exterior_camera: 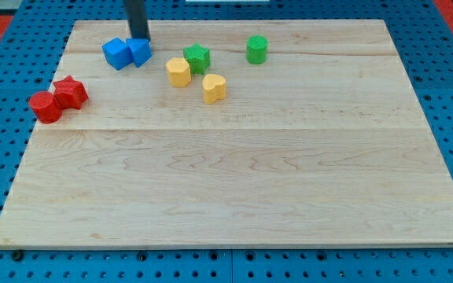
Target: Push the blue blocks to the top of the red star
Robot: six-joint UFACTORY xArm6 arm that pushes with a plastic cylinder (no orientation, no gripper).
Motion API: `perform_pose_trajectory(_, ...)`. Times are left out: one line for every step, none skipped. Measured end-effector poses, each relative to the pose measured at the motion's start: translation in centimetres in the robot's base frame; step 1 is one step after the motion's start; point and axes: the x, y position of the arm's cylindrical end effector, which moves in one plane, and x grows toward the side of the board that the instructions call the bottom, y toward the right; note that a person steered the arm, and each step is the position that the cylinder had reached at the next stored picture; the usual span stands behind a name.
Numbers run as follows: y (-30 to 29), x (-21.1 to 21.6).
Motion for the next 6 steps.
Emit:
perform_pose_trajectory(-2.5,2.4)
perform_pose_trajectory(-5.6,3.0)
perform_pose_trajectory(-8.0,4.4)
perform_pose_trajectory(-7.3,1.4)
perform_pose_trajectory(1.0,1.1)
perform_pose_trajectory(4.1,4.4)
